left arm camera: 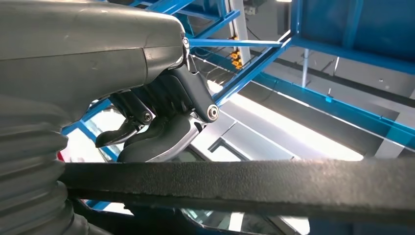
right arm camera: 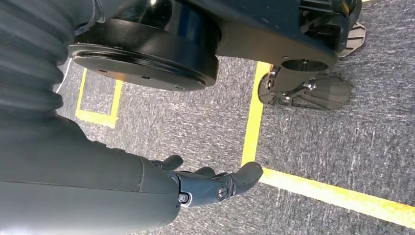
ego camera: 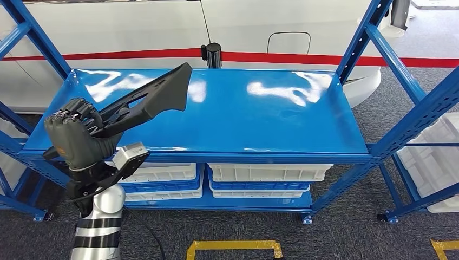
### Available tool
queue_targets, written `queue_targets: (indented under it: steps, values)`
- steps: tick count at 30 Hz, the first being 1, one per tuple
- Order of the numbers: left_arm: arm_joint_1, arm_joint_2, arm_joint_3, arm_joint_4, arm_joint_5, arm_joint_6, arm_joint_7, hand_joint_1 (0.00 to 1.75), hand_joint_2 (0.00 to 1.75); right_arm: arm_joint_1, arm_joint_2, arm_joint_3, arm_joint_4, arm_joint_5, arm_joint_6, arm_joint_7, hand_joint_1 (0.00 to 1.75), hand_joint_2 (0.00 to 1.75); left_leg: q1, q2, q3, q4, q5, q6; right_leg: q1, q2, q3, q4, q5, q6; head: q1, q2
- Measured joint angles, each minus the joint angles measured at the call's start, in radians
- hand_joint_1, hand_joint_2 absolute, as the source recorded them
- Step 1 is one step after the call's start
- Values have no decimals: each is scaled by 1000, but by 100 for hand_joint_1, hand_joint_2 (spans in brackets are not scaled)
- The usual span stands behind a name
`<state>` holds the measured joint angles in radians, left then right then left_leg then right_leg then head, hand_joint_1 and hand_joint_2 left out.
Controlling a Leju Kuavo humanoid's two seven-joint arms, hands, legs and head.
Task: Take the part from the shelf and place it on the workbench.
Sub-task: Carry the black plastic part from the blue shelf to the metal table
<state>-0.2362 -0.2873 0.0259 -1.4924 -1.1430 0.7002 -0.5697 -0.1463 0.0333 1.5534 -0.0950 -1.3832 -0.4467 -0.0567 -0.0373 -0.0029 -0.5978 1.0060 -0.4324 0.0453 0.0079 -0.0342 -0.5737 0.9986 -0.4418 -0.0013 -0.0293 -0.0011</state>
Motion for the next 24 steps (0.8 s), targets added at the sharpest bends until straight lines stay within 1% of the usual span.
queue_targets:
  steps: [6, 7, 9, 10, 11, 12, 14, 15, 16, 17, 18, 19, 20, 21, 22, 23, 24]
  values:
    - [5, -4, 0, -8, -1, 0, -3, 175, 175, 0, 0, 0, 0, -4, 0, -2, 0, 175, -1, 0, -1, 1, -1, 1, -1, 0, 0, -1, 1, 1, 0, 0]
    - [6, -4, 0, -8, -2, 0, -3, 175, 175, 0, 0, 0, 0, -5, 0, -3, 0, 175, -2, 0, -1, 3, -2, 4, -2, 0, 1, -2, 1, 3, 0, 0]
    - [7, -4, 1, -8, -3, 0, -4, 175, 175, 0, 1, 0, 0, -6, 0, -3, 0, 175, -3, -1, -1, -1, 3, 14, -2, -1, 2, -4, 5, 11, 0, 0]
    - [7, -5, 1, -9, -3, 0, -5, 175, 175, -1, 1, 0, 0, -6, 0, -3, 0, 175, 1, 0, 3, -8, 9, 19, -2, 2, -1, 0, 2, 13, -1, 0]
    - [6, -7, 2, -10, -4, 0, -7, 175, 175, -1, 1, 0, 0, -6, 0, -3, 0, 175, 5, 0, 7, -15, 15, 22, -1, 9, -9, 16, -10, 15, 0, 0]
    - [6, -9, 2, -11, -6, 0, -11, 175, 175, -1, 0, 0, 0, -7, 0, -3, 0, 175, 10, 0, 10, -22, 21, 25, -2, 16, -24, 49, -33, 15, 2, 0]
    - [7, -13, 2, -11, -8, 0, -18, 175, 175, 0, 0, 0, 0, -7, 0, -3, 0, 175, 15, -1, 5, -25, 26, 26, -10, 27, -74, 168, -96, 15, 6, 0]
    - [9, -13, 3, -11, -9, 0, -22, 175, 175, 0, -1, 0, 0, -8, 0, -3, 0, 175, 15, -2, 0, -24, 29, 25, -14, 28, -98, 229, -120, 18, 7, 0]
    - [10, -13, 4, -11, -10, 0, -26, 175, 175, 0, -1, 0, 0, -8, 0, -3, 0, 175, 17, -3, -4, -24, 32, 22, -19, 28, -108, 263, -131, 25, 6, 0]
    - [12, -13, 5, -11, -11, 0, -30, 175, 175, 0, -2, 0, 0, -8, 0, -3, 0, 175, 19, -4, -8, -23, 35, 18, -23, 28, -100, 258, -125, 35, 7, 0]
    - [13, -14, 6, -12, -13, 0, -33, 175, 175, 0, -3, 0, 0, -8, 0, -4, 0, 175, 22, -5, -11, -22, 38, 14, -28, 28, -72, 214, -106, 49, 7, 0]
    - [14, -14, 8, -13, -14, 0, -35, 175, 175, 0, -3, 0, 0, -8, 0, -4, 0, 175, 25, -6, -15, -19, 40, 9, -33, 29, -29, 140, -81, 62, 7, 0]
    - [14, -15, 9, -15, -15, 0, -38, 175, 175, -1, -3, 0, 0, -8, 0, -5, 0, 175, 26, -8, -19, -17, 42, 4, -33, 33, 12, 74, -61, 68, 7, 0]
    - [13, -16, 9, -17, -15, 0, -40, 175, 175, -1, -3, 0, 0, -8, 0, -7, 0, 175, 27, -9, -23, -13, 45, -2, -33, 38, 40, 26, -45, 69, 7, 0]
    - [13, -17, 9, -20, -15, 0, -42, 175, 175, -1, -2, 0, 0, -8, 0, -8, 0, 175, 26, -12, -28, -8, 48, -8, -31, 43, 54, 2, -39, 65, 7, 0]
    - [13, -18, 9, -22, -13, 0, -44, 175, 175, -1, -2, 0, 0, -9, 0, -8, 0, 175, 26, -14, -32, -5, 52, -14, -28, 48, 53, 4, -38, 58, 5, 0]
    - [13, -18, 10, -23, -11, -1, -46, 175, 175, -1, -2, 0, 0, -9, 0, -9, 0, 175, 27, -17, -35, -1, 55, -19, -30, 49, 47, 4, -35, 53, 3, 0]
